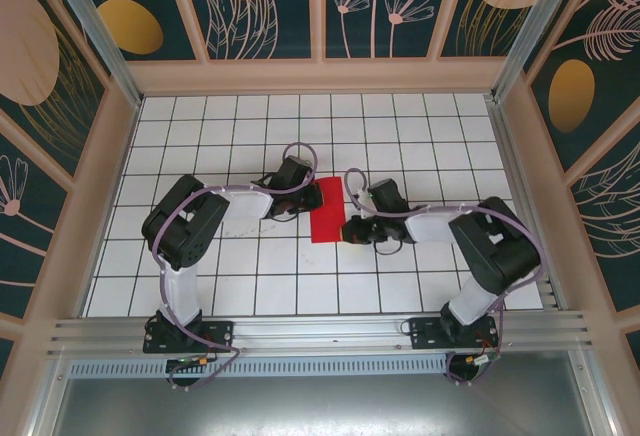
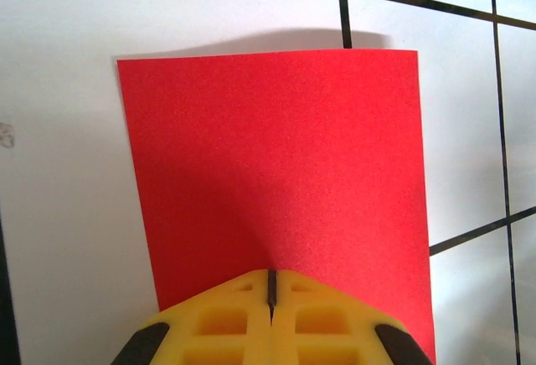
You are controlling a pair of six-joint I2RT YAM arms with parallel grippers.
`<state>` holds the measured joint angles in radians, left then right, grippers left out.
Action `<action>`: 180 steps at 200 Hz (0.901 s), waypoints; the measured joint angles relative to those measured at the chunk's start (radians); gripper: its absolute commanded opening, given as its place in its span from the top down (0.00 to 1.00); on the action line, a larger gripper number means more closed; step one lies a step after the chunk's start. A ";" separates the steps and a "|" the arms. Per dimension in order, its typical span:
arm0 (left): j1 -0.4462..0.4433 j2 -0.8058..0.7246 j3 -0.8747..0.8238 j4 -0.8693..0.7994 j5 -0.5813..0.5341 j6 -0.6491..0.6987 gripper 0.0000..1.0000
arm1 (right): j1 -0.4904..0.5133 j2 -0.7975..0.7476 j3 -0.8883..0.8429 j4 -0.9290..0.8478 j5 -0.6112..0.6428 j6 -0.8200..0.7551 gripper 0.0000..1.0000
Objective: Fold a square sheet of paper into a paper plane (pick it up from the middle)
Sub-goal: Fold the square sheet of paper in half at the center of the table, then hold the square sheet of paper at the center of the table.
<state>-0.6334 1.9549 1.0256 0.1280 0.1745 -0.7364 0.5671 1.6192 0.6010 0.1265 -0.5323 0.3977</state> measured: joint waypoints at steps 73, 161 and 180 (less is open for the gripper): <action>0.011 -0.019 0.000 -0.017 0.029 0.027 0.97 | -0.010 -0.224 0.010 -0.134 0.088 0.130 1.00; 0.029 -0.060 0.164 -0.054 0.188 0.037 0.91 | -0.093 -0.038 0.090 0.011 0.080 0.297 1.00; 0.029 -0.018 0.218 -0.047 0.216 0.041 0.98 | -0.093 -0.003 0.109 0.032 0.056 0.304 1.00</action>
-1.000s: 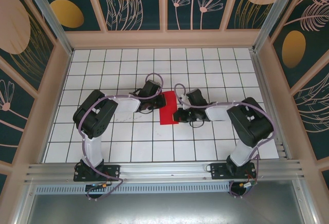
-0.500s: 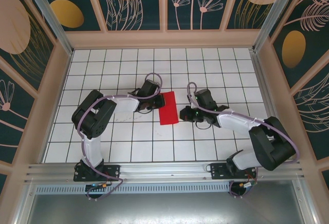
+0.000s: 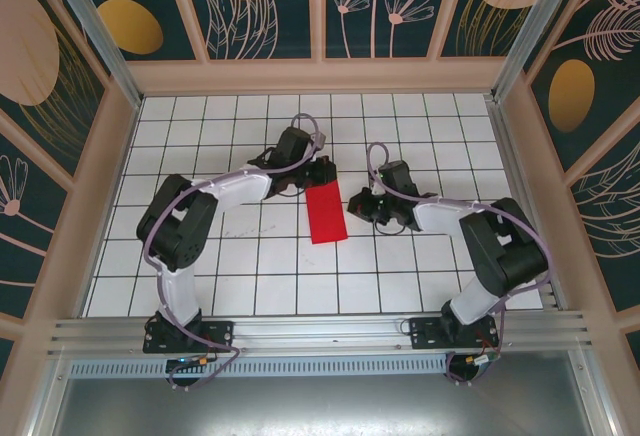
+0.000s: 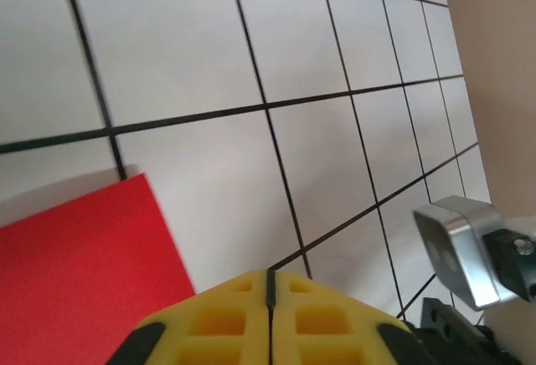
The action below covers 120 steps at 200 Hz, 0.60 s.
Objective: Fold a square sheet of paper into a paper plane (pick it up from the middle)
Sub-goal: Hold the square sheet of paper at the center of the table.
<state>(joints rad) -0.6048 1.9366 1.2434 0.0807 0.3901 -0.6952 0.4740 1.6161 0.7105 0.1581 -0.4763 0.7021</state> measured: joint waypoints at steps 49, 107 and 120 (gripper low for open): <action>0.000 0.131 0.055 -0.016 0.042 0.004 1.00 | 0.001 0.082 0.040 0.023 -0.026 0.011 1.00; 0.000 0.186 0.072 -0.041 0.064 0.011 1.00 | 0.017 0.171 0.117 0.022 -0.049 0.004 1.00; 0.000 0.202 0.080 -0.040 0.072 0.012 1.00 | 0.022 0.182 0.125 0.022 -0.049 0.003 1.00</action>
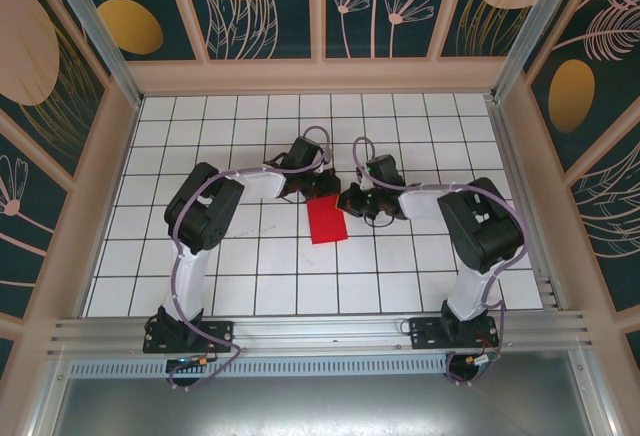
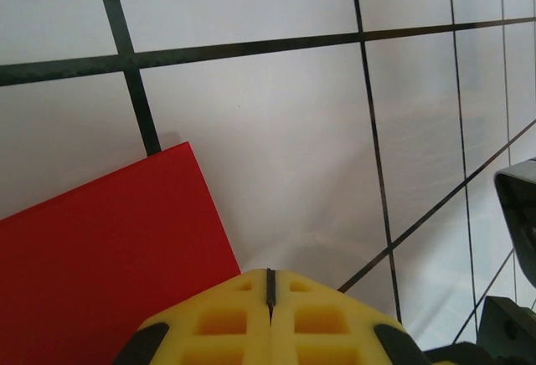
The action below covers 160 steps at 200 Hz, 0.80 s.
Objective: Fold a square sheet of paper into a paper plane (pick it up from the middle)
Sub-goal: Hold the square sheet of paper at the center of the table, then first fold in half a square sheet of paper at the center of the table.
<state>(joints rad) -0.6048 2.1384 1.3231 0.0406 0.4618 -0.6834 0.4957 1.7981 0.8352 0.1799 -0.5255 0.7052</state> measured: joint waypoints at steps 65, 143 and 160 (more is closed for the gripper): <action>0.000 0.019 0.022 -0.008 0.003 0.014 1.00 | 0.002 0.047 0.013 -0.003 0.001 -0.016 1.00; 0.000 0.029 0.023 -0.016 0.000 0.030 1.00 | 0.004 0.049 0.022 -0.019 0.004 -0.043 1.00; 0.000 0.029 0.024 -0.019 -0.009 0.036 1.00 | 0.004 0.049 0.023 -0.024 0.003 -0.059 1.00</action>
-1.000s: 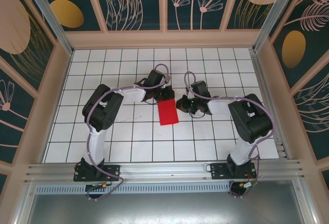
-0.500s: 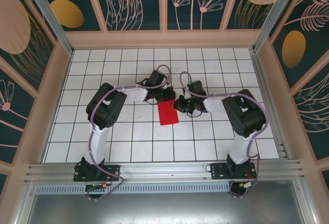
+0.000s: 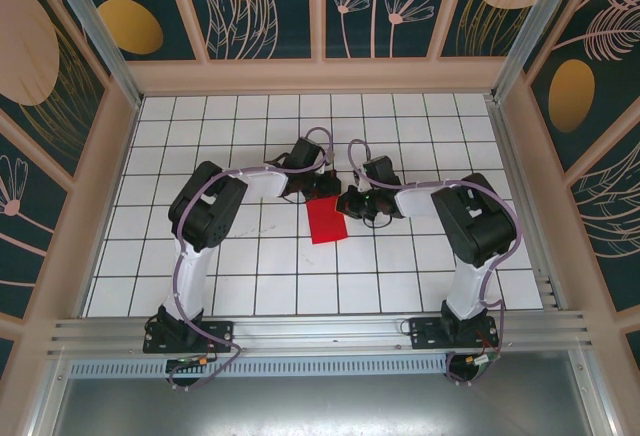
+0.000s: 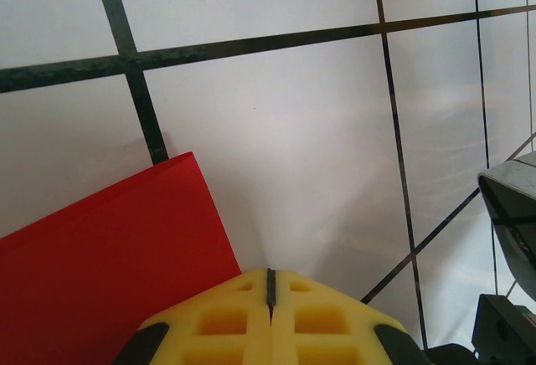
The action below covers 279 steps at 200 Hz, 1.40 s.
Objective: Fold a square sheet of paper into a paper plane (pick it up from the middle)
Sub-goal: First fold in half a square sheet of paper at the center of the table.
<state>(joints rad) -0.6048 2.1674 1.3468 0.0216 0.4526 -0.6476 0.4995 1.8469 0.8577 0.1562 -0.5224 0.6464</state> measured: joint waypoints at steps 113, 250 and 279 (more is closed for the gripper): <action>-0.004 0.000 0.000 -0.001 -0.019 0.005 1.00 | 0.026 -0.131 -0.133 -0.085 -0.031 -0.114 1.00; -0.004 -0.006 -0.001 0.001 -0.008 0.012 1.00 | 0.053 -0.262 -0.140 -0.132 0.028 -0.082 1.00; -0.003 -0.027 -0.027 0.008 -0.006 0.012 1.00 | 0.053 -0.188 -0.121 -0.092 0.040 -0.060 1.00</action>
<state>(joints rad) -0.6083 2.1407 1.3193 0.0292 0.4469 -0.6357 0.5526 1.6588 0.7364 0.0643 -0.4820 0.5861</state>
